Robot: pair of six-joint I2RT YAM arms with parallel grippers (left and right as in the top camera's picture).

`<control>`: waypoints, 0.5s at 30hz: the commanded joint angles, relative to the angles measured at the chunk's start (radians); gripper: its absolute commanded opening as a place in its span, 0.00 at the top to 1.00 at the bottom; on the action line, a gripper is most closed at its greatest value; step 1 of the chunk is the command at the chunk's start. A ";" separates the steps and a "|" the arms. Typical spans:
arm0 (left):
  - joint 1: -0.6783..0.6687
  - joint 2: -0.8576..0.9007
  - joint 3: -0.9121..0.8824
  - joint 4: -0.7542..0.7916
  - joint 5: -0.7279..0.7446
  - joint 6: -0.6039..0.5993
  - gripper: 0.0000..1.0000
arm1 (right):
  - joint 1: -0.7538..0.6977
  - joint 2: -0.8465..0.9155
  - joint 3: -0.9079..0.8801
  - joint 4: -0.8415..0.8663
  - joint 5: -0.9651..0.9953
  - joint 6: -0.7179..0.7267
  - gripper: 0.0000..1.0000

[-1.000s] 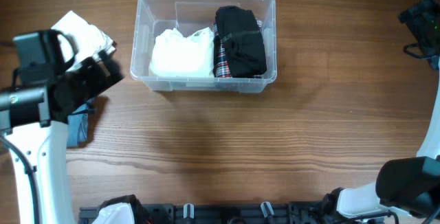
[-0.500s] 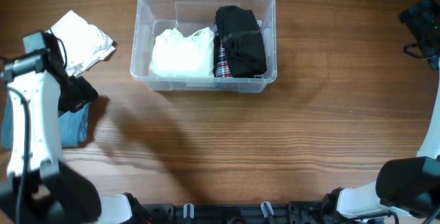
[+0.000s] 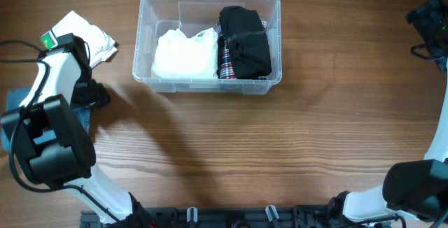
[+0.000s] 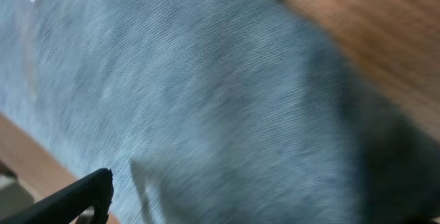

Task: Pack container
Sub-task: 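Reach the left gripper to the blue-grey sweater and grasp it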

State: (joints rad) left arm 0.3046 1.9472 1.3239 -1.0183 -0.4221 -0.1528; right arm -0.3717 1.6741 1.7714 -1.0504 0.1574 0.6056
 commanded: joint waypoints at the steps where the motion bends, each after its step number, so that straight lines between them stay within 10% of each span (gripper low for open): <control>1: -0.031 0.031 -0.004 0.055 0.026 0.153 0.18 | 0.004 0.004 -0.003 0.002 -0.002 0.016 0.00; 6: -0.029 0.031 -0.004 0.069 0.024 0.228 0.60 | 0.004 0.005 -0.003 0.002 -0.002 0.015 0.00; 15: -0.023 0.031 -0.045 0.085 0.018 0.224 0.51 | 0.004 0.004 -0.003 0.002 -0.002 0.016 0.00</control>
State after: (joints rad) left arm 0.2775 1.9644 1.3220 -0.9520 -0.4217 0.0658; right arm -0.3717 1.6741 1.7714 -1.0500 0.1570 0.6056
